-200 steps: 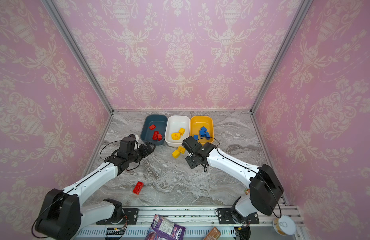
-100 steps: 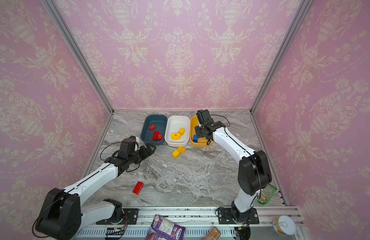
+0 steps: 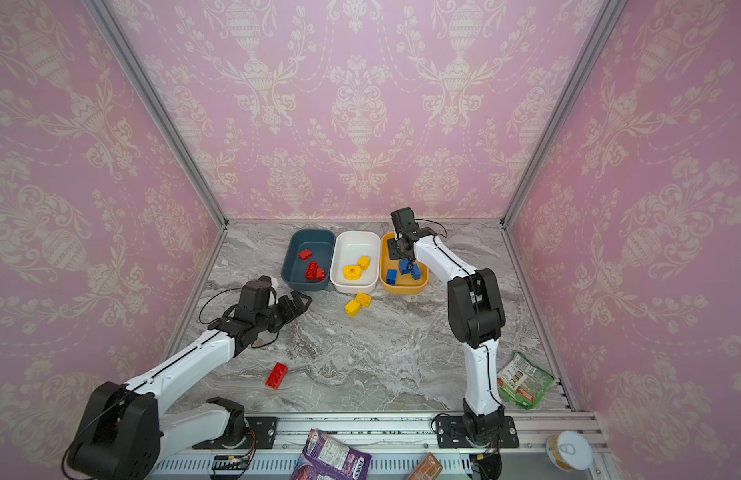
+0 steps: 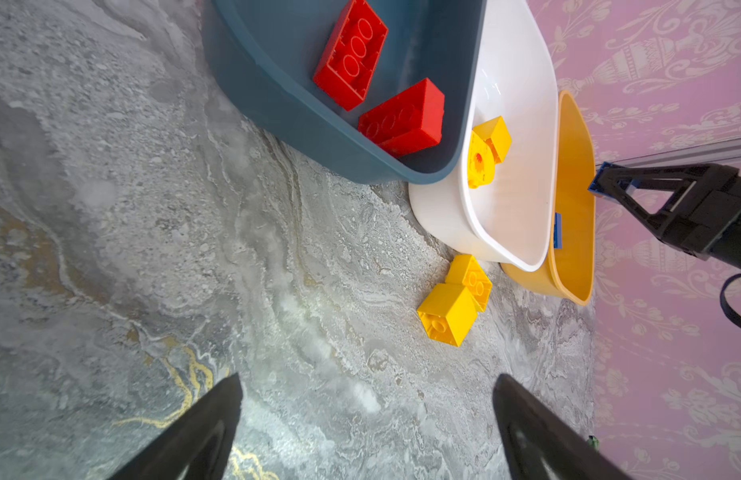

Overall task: Sort the legos into containers by color
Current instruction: 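Carry the blue brick with the right gripper over the yellow bin and release, then move the right gripper to the two yellow bricks beside the white bin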

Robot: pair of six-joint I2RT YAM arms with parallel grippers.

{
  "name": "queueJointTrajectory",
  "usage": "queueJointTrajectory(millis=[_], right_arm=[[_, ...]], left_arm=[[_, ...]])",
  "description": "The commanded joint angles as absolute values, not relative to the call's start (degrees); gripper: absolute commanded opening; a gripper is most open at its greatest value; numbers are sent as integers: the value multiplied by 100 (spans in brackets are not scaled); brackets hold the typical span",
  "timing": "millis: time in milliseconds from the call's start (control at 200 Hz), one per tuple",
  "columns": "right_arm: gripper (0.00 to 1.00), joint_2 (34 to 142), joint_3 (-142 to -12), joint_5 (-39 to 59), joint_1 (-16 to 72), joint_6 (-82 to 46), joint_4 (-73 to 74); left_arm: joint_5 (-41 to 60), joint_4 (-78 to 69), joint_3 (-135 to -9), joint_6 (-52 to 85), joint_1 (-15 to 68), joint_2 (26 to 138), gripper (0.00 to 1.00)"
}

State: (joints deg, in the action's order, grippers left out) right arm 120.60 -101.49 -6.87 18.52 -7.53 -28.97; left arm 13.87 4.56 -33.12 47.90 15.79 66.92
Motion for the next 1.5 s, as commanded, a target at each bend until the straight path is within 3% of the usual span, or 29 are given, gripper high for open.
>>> queueJointTrajectory(millis=[0,110,235,365,946,1496], right_arm=[[41,12317,-10576,-573,1815,-820,-3108],[44,12479,-10778,-585,1811,-802,-3201],[65,12524,-10841,-566,1813,-794,-3239],[72,12468,-10788,-564,1811,-786,-3237],[74,11753,-10087,-296,1902,-818,-3172],[80,9897,-8390,2,2720,-1270,-3560]], left_arm=[[1420,619,-3198,4737,1530,6544,96],[1406,668,-3181,4737,1530,6491,96],[1372,752,-3190,4718,1529,6469,96],[1363,813,-3215,4711,1530,6494,96],[1329,870,-3231,4692,1532,6564,96],[1336,827,-3359,4546,1528,6795,96]])
